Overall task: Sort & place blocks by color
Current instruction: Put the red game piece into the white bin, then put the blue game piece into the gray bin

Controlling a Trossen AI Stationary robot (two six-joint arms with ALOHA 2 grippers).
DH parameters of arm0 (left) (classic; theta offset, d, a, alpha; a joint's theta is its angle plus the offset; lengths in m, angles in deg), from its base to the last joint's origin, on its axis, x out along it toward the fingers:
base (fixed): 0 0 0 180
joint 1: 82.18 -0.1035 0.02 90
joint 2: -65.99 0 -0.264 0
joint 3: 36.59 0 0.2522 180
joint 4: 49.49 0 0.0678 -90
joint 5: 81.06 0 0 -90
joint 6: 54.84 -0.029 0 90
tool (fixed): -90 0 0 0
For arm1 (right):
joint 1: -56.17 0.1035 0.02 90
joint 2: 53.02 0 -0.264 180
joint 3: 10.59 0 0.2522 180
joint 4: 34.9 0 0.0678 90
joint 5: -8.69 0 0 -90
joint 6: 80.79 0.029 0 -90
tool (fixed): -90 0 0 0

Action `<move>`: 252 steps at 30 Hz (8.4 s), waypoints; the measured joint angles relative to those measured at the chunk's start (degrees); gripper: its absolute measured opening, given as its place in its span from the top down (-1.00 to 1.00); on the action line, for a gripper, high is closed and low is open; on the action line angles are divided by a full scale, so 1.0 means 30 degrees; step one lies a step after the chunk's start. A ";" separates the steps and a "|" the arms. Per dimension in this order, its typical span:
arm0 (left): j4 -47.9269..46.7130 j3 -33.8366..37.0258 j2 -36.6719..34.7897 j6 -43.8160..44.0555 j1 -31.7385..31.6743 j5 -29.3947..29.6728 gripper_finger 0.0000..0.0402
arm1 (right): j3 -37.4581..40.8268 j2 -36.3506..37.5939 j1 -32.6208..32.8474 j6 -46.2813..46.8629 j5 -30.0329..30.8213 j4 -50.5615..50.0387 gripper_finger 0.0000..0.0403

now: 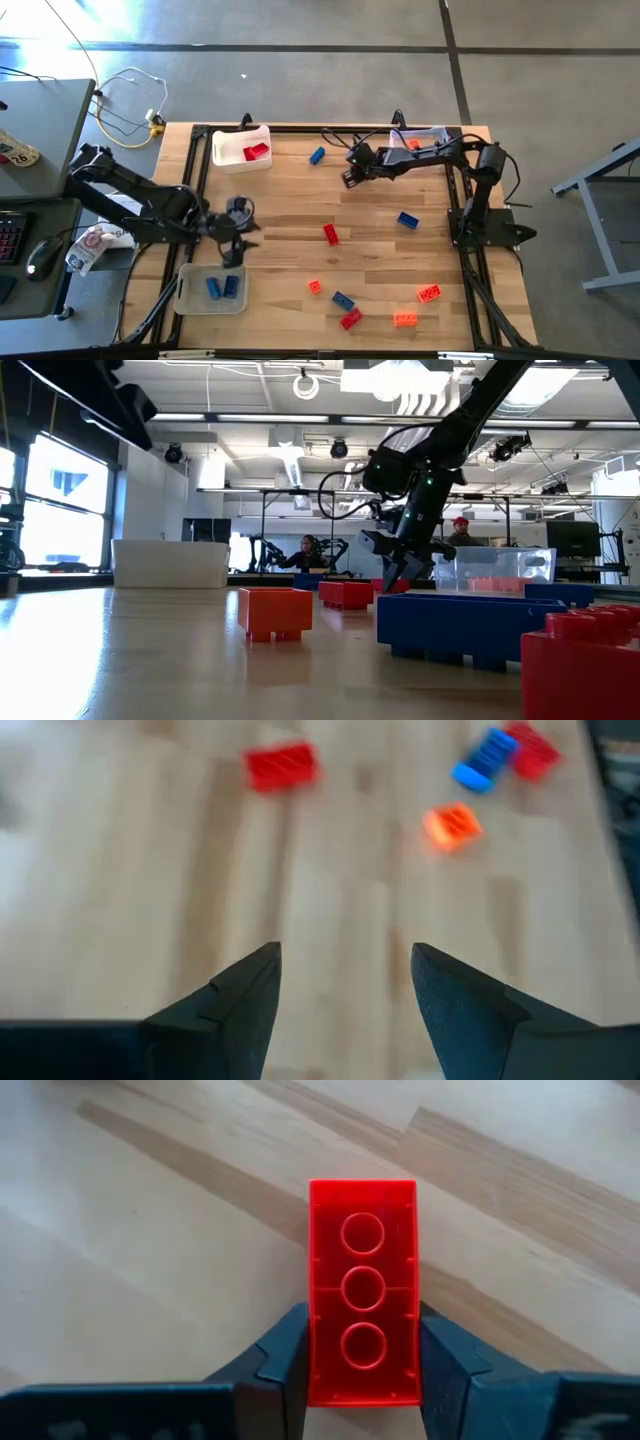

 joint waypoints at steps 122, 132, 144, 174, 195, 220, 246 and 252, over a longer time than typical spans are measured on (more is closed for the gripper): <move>1.4374 -0.1035 0.4197 -0.7392 -0.8985 -0.5376 0.18 | 0.0015 0.5755 0.6396 -1.0102 -0.8443 1.0885 0.45; 1.4230 -0.1035 0.4188 -0.8215 -0.8999 -0.5771 0.45 | 0.0015 0.5756 0.6403 -0.9384 -0.8488 1.0675 0.17; 1.2289 -0.1035 0.4055 -0.9074 -0.9043 -0.4881 0.45 | 0.0015 0.5756 0.6411 -0.8778 -0.7108 0.9643 0.06; 0.1690 -0.1042 0.1588 -0.9997 -1.7478 0.0170 0.42 | 0.0022 0.5756 0.7185 -0.5106 -0.6009 -0.3606 0.06; 0.1173 -0.1042 0.3935 -0.7967 -2.2640 -0.2360 0.41 | 0.0029 0.6419 0.8486 -0.1510 -0.2596 -1.0465 0.06; 0.1311 -0.1042 0.7016 -0.8205 -2.4168 -0.2338 -0.02 | 0.0036 0.9398 0.8953 0.1050 -0.2442 -1.8089 0.06; -0.1016 -0.5916 0.4449 -0.7954 -2.0586 -0.5504 -0.17 | 0.0036 0.9369 0.8837 0.1398 -0.3142 -1.9118 0.06; -0.1935 -0.5916 0.3822 -0.7454 -1.8360 -0.5813 -0.17 | 0.0036 0.9362 0.8440 0.0870 -0.2747 -1.9110 -0.01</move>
